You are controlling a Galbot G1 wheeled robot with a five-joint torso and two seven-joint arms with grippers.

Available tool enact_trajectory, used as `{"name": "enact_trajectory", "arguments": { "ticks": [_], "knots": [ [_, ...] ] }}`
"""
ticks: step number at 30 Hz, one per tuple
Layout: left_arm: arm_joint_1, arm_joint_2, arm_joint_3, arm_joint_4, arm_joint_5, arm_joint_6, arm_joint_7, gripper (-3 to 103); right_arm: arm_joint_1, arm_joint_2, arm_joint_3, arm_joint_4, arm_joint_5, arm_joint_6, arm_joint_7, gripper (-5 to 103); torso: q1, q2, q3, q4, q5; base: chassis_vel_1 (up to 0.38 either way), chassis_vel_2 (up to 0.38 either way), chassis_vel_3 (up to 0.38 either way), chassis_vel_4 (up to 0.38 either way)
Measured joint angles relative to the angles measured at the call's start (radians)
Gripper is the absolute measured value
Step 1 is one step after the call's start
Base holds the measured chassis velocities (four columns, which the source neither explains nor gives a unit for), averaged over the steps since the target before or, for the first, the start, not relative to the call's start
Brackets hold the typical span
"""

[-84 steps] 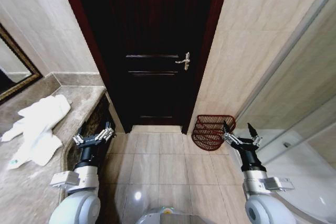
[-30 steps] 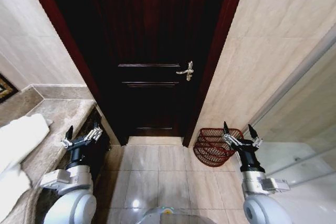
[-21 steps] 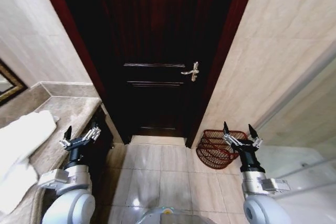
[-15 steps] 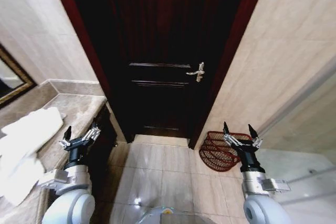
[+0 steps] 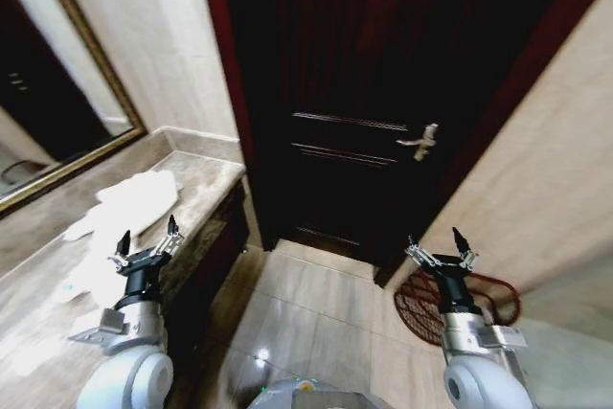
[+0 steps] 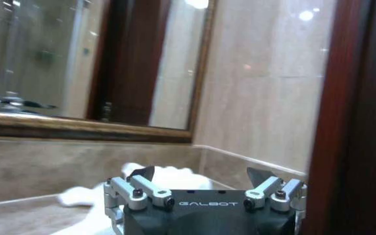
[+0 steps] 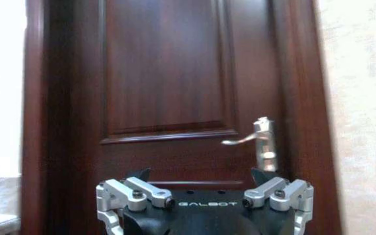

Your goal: Discard the used towel into the hamper.

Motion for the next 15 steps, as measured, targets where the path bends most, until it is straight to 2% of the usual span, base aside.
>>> {"name": "enact_trajectory", "arguments": {
  "ticks": [3,8,11,12,13,15],
  "knots": [
    [-0.001,0.0,-0.006,0.0,-0.001,-0.008,-0.007,94,0.0,0.0,0.0,-0.001,0.0,0.0,-0.001,100,0.0,0.0,0.0,0.0001,0.0,0.11,0.119,0.133,0.124],
    [-0.002,0.0,-0.031,0.0,0.016,0.008,-0.017,101,0.002,-0.002,-0.003,-0.003,0.001,0.001,-0.002,100,0.0,0.0,0.0,0.0002,-0.0001,0.089,0.104,0.096,0.076],
    [0.004,0.016,-0.055,0.0,0.005,0.057,-0.06,97,0.013,-0.009,-0.009,-0.01,0.006,0.001,-0.003,100,0.0,0.0,0.0,0.0003,-0.0002,0.041,0.022,0.008,0.023],
    [0.004,0.044,-0.072,0.0,-0.026,0.093,-0.076,97,0.013,-0.01,-0.009,-0.013,0.008,0.0,-0.003,100,0.0,0.0,0.0,-0.0001,-0.0001,0.0,0.0,0.0,0.0],
    [0.004,0.044,-0.072,0.0,-0.026,0.093,-0.076,97,0.013,-0.01,-0.009,-0.013,0.008,0.0,-0.003,100,0.0,0.0,0.0,-0.0001,-0.0001,0.0,0.0,0.0,0.0],
    [-0.001,0.096,-0.114,0.0,-0.084,0.153,-0.085,94,0.013,-0.01,-0.009,-0.017,0.008,0.001,-0.003,100,0.0,0.0,0.0,-0.0001,-0.0001,0.0,0.0,0.0,0.0]
  ]
}}
